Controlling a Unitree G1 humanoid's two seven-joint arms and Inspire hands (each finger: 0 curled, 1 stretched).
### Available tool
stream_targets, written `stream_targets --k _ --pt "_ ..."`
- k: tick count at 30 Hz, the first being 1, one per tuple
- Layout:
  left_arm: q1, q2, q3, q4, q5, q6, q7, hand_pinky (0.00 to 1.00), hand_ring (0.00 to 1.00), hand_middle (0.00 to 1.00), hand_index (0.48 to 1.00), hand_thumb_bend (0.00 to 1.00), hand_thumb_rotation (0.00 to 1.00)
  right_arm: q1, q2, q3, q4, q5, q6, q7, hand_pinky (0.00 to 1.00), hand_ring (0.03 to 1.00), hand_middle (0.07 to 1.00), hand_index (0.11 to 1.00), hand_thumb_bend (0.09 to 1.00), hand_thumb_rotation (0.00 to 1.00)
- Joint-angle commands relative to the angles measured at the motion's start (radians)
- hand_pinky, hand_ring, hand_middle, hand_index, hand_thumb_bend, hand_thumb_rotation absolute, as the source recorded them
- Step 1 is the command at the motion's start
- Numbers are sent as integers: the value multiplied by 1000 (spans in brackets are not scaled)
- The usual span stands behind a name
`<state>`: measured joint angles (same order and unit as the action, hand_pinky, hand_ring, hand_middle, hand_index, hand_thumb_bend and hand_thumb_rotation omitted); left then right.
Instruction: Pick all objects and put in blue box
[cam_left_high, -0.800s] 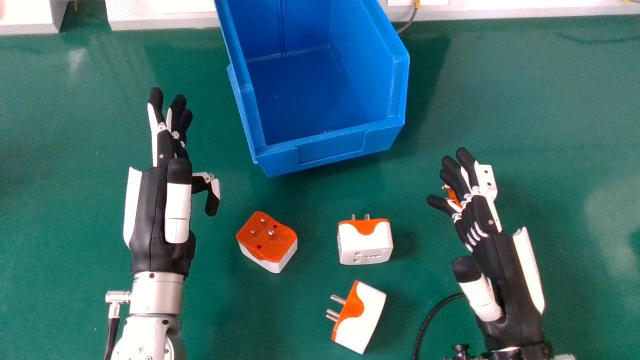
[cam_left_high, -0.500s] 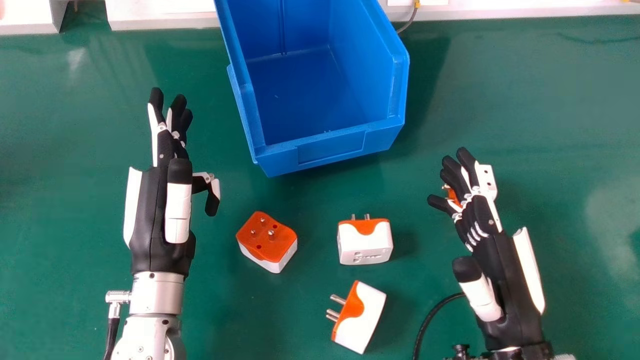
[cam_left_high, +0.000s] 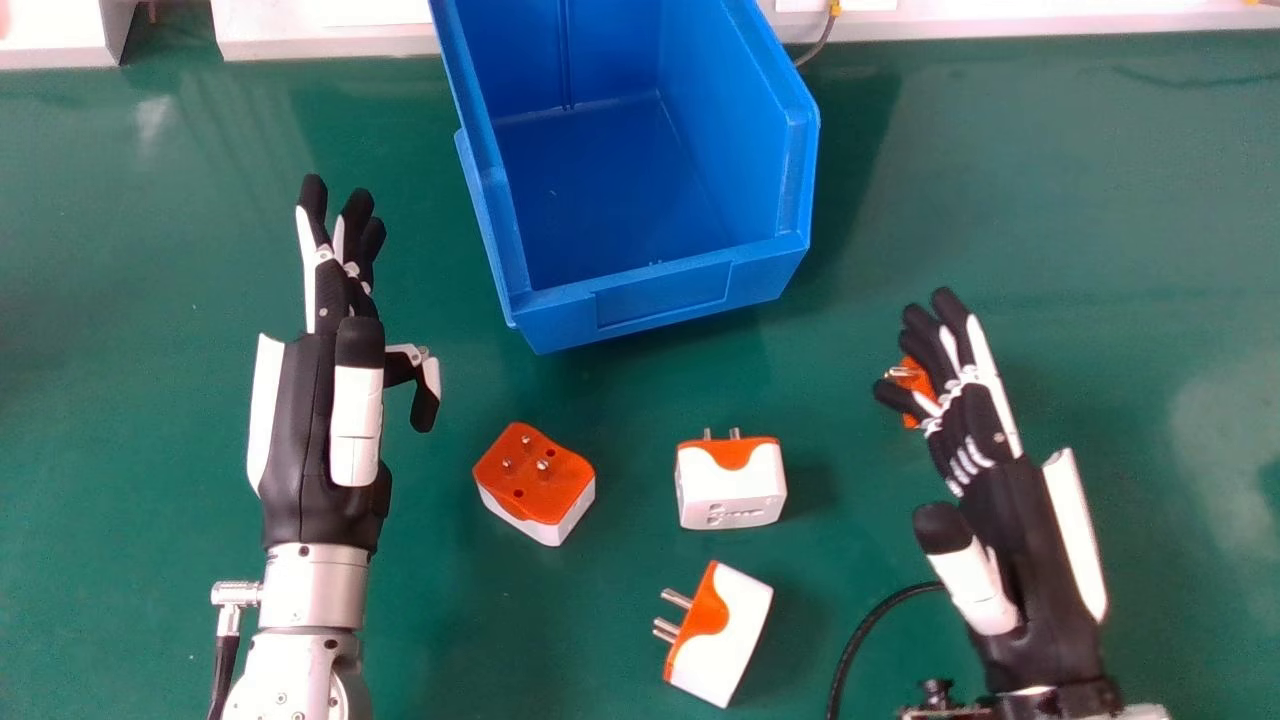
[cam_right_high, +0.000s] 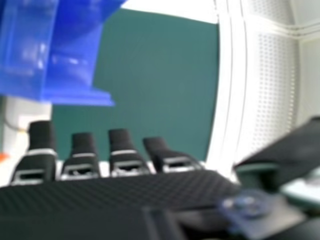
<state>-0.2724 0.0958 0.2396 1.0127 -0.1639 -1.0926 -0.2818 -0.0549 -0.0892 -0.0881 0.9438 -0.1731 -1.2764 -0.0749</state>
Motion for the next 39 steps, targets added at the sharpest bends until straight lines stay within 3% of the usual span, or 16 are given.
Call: stream_targets --k 1,9,18,24,32,39 --pt "-9 4 -3 -11 -5 -19 -5 0 1000 1000 1000 1000 1000 -37 -29 -40 -9 -58 -14 -73 857 955 954 983 801 795" --pt "-12 3 -3 -12 -12 -19 -13 0 1000 1000 1000 1000 1000 -126 -105 -70 47 -241 56 -337 893 970 974 995 833 674" --pt "-18 -2 -1 -7 -21 -20 -25 0 1000 1000 1000 1000 1000 -203 -167 -13 87 -348 213 -552 912 992 994 999 881 605" --pt "-20 0 2 -7 -29 -21 -32 0 1000 1000 1000 1000 1000 -252 -183 38 157 -330 265 -570 944 998 998 1000 932 589" --pt "-21 0 -1 -3 -24 -22 -23 0 1000 1000 1000 1000 1000 -291 -235 111 203 -358 353 -606 992 1000 1000 1000 991 606" --pt "-20 0 -1 -6 -32 -22 -32 0 1000 1000 1000 1000 1000 -291 -240 147 207 -326 376 -567 1000 1000 1000 1000 1000 629"
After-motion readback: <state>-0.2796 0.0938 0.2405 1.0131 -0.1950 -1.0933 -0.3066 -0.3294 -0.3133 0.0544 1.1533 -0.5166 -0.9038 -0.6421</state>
